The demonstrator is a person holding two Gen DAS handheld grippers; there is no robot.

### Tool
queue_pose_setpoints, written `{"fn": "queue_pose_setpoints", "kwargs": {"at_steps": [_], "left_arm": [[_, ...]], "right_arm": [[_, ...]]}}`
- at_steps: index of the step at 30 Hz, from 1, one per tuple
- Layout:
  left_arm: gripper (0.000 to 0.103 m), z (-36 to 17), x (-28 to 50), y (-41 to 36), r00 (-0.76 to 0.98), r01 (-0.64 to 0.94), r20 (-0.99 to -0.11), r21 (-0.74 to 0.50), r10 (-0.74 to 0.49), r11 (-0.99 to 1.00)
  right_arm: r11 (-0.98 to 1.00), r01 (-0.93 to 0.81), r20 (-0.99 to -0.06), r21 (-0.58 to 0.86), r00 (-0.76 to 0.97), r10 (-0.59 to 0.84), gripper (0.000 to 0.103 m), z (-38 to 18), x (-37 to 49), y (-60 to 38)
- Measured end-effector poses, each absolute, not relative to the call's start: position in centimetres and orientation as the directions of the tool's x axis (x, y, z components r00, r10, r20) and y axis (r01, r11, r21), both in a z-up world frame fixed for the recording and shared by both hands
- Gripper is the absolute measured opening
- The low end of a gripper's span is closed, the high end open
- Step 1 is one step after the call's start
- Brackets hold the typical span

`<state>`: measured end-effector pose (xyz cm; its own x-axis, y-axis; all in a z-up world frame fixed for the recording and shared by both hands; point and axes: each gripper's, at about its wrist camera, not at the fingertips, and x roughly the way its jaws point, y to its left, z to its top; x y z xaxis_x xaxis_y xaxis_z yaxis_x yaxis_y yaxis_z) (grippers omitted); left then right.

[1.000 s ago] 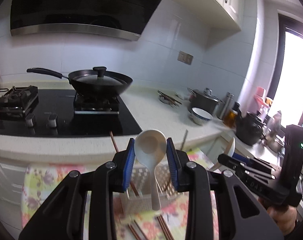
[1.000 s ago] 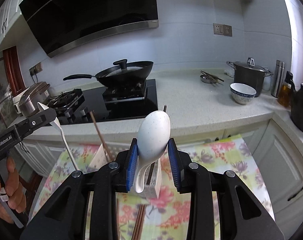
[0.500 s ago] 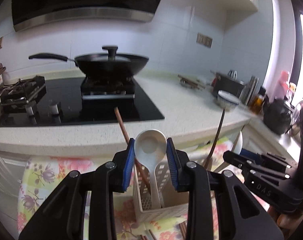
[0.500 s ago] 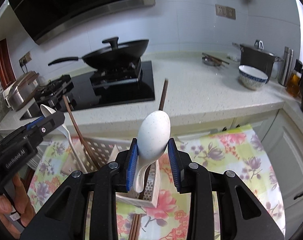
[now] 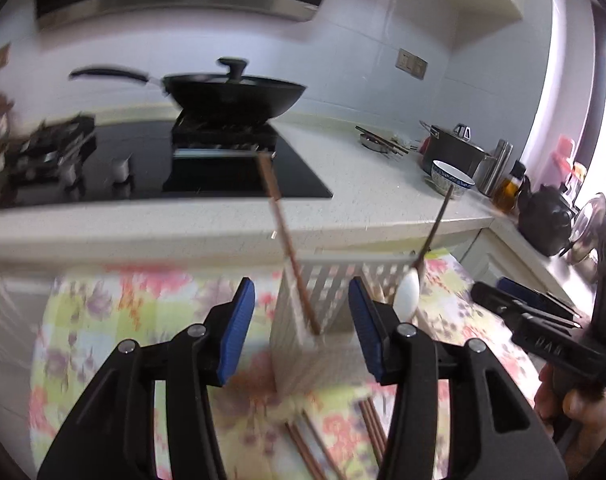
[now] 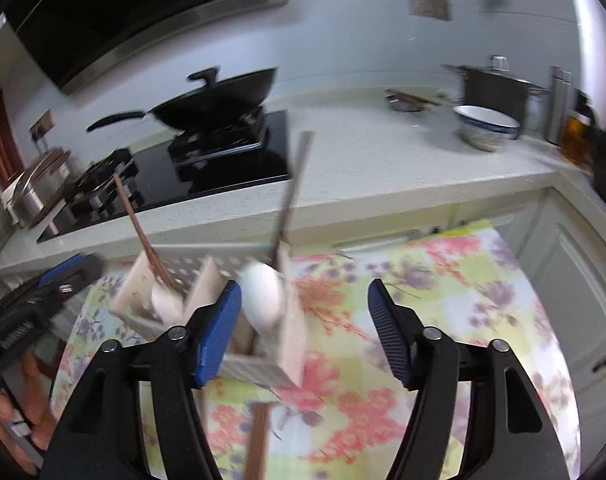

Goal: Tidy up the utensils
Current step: 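Open both tools to drop the spoons into the holder, then grasp a wooden chopstick with the left tool while the right tool grasps another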

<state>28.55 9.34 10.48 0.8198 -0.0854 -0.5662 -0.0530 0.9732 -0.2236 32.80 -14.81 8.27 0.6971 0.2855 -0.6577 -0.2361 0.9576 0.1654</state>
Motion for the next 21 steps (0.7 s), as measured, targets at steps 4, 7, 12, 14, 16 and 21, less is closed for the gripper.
{"fn": "queue_pose_setpoints", "kwargs": {"at_steps": [4, 7, 12, 14, 16, 21], "left_arm": [[0.042, 6.0, 24.1, 10.0, 0.764, -0.09, -0.635, -0.283, -0.116, 0.955], [0.026, 0.9, 22.3, 8.4, 0.667, -0.078, -0.719, -0.325, -0.193, 0.943], [0.016, -3.7, 21.3, 5.4, 0.579, -0.046, -0.781, -0.316, -0.232, 0.948], [0.014, -4.4, 21.1, 4.9, 0.566, -0.042, -0.788, -0.321, -0.242, 0.946], [0.014, -4.4, 21.1, 4.6, 0.565, -0.04, -0.792, -0.307, -0.232, 0.951], [0.014, -4.5, 21.5, 4.2, 0.556, -0.03, -0.806, -0.264, -0.203, 0.964]], "right_arm": [[0.962, -0.17, -0.729, 0.212, 0.628, 0.272, 0.067, 3.7, 29.5, -17.5], [0.958, -0.137, -0.782, 0.253, 0.554, 0.286, 0.067, 0.2, 27.2, -17.9], [0.947, -0.192, -0.796, 0.257, 0.513, 0.32, 0.067, -1.8, 24.7, -16.5], [0.944, -0.209, -0.799, 0.254, 0.504, 0.327, 0.067, -2.0, 24.3, -16.2], [0.945, -0.213, -0.803, 0.248, 0.501, 0.323, 0.067, -2.3, 24.0, -16.4], [0.947, -0.186, -0.811, 0.261, 0.491, 0.32, 0.067, -3.0, 23.6, -17.6]]}}
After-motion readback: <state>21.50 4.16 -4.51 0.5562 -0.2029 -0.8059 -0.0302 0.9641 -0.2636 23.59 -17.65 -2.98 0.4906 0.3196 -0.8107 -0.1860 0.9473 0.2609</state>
